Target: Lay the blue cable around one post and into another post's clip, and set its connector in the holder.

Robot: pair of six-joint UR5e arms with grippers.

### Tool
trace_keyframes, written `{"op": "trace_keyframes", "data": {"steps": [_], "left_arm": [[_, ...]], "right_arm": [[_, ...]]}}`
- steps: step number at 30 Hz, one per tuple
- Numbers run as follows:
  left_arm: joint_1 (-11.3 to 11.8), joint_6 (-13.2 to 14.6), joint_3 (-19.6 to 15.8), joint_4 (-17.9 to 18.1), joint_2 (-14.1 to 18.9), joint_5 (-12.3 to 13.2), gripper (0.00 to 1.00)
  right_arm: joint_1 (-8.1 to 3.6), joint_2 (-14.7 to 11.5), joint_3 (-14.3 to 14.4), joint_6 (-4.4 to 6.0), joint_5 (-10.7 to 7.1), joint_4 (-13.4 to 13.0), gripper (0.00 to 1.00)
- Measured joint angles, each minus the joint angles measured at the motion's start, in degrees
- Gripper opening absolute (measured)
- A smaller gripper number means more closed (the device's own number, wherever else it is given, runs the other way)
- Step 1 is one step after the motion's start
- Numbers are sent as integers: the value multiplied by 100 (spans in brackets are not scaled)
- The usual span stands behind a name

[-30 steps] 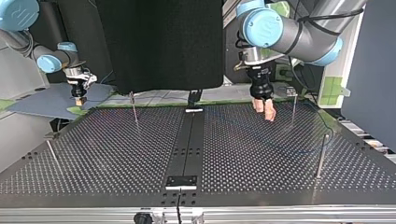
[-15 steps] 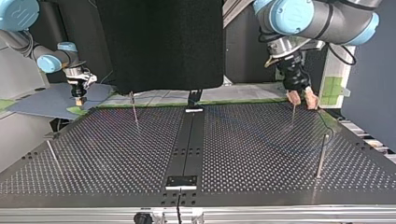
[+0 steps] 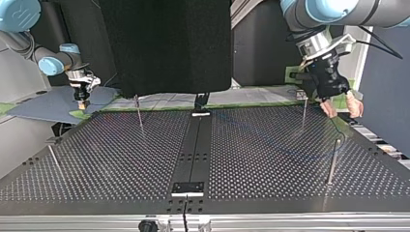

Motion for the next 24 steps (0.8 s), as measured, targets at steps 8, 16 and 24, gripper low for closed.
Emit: {"op": "trace_keyframes", "data": {"steps": [8,16,24], "left_arm": [[394,-394,-383,392,372,394,100],[788,-788,-467,786,309,788,100],[1016,-1226,-330,1227,-107,1226,100]], "right_arm": [[3,0,0,-5,0,-5,0],[7,0,0,-18,0,0,0],[30,1,0,-40,18,10,0]]}}
